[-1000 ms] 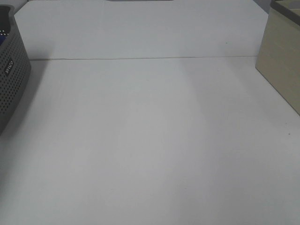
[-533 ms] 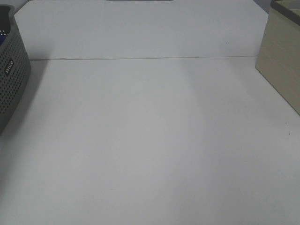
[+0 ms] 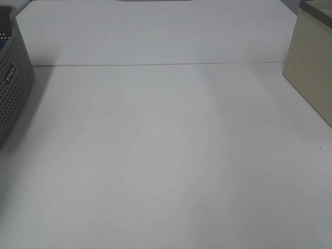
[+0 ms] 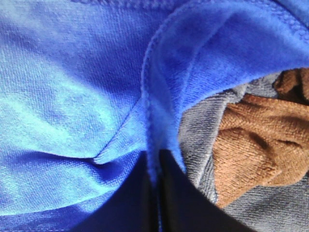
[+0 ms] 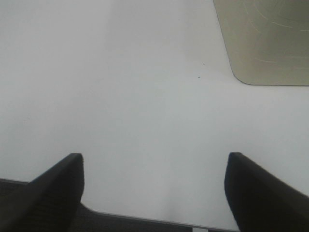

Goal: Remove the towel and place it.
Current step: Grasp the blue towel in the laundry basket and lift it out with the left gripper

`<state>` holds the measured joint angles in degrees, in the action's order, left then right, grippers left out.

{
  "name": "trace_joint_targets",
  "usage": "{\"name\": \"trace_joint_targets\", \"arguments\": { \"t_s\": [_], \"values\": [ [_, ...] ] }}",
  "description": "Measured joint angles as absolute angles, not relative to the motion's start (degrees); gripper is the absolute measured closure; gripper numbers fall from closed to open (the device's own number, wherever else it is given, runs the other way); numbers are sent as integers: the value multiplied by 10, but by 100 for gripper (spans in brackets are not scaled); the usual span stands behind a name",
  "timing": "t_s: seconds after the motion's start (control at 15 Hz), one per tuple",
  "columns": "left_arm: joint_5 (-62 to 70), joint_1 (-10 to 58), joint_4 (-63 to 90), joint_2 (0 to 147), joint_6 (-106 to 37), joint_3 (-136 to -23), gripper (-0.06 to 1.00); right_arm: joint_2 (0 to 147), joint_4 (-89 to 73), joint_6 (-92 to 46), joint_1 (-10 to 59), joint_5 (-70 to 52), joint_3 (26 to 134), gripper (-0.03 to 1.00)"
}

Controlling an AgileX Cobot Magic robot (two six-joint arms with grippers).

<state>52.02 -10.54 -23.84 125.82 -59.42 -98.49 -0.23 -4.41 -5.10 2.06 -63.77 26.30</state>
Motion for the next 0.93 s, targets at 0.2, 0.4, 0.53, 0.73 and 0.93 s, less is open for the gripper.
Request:
{"name": "trace_joint_targets", "arguments": {
  "t_s": [0.2, 0.4, 0.53, 0.73, 0.93],
  "values": [
    [521, -105, -238, 1258, -587, -985, 94, -2, -44, -51, 21, -638, 263, 19],
    [538, -105, -238, 1248, -583, -985, 94, -2, -44, -51, 21, -638, 263, 19],
    [548, -101, -238, 1212, -568, -985, 94, -2, -44, -51, 21, -638, 263, 19],
    [555, -89, -237, 1153, -525, -988, 94, -2, -44, -51, 21, -638, 263, 19],
    [577, -64, -234, 1057, -495, -988, 94, -2, -44, -51, 21, -638, 263, 19]
  ]
}}
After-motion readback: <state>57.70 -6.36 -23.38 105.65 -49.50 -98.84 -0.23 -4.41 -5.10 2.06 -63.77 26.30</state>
